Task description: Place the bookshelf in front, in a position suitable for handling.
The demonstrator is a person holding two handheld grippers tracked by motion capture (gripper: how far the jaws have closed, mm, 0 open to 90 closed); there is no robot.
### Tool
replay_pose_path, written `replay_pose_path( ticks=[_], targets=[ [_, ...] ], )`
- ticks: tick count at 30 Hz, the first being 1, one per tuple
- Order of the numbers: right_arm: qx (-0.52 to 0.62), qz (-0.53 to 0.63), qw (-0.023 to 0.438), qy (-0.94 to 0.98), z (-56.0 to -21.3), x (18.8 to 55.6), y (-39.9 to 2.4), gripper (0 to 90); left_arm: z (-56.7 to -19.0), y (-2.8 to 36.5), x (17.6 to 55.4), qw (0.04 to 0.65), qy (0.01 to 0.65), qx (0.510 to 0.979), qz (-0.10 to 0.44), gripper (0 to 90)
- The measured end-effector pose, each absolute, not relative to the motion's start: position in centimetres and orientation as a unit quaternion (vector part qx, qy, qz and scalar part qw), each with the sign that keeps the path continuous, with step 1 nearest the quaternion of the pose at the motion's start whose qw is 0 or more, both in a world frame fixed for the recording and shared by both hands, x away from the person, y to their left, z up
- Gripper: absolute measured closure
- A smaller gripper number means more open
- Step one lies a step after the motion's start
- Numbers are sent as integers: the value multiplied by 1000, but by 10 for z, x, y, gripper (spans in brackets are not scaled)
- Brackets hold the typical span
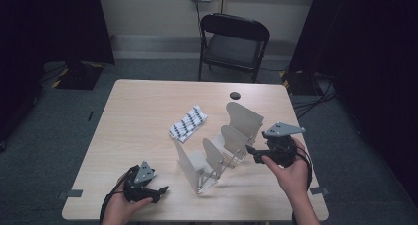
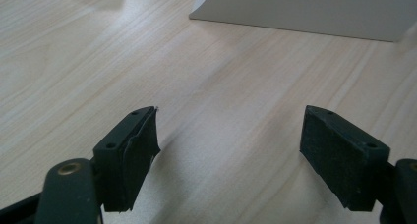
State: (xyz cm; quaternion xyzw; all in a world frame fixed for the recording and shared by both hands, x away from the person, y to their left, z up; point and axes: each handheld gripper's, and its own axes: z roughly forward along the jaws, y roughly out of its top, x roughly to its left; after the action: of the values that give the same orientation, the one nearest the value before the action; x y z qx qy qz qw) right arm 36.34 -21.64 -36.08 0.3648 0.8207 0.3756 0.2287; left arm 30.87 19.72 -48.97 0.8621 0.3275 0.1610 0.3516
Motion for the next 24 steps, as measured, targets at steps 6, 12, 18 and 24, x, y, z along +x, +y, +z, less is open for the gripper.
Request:
replay_pose_path(
  ticks=[6,12,18,24],
  targets=[
    [357,377,232,822,-348,373,-205,269,-493,198,310,350,327,863,161,210],
    [353,379,235,823,-344,383,-195,280,-493,196,309,351,319,866,159,208],
    [355,383,220,824,-343,402,-177,329,-492,194,308,355,315,866,158,212],
    [356,369,211,832,-351,410,-163,383,-490,188,305,366,309,864,153,213]
  ],
)
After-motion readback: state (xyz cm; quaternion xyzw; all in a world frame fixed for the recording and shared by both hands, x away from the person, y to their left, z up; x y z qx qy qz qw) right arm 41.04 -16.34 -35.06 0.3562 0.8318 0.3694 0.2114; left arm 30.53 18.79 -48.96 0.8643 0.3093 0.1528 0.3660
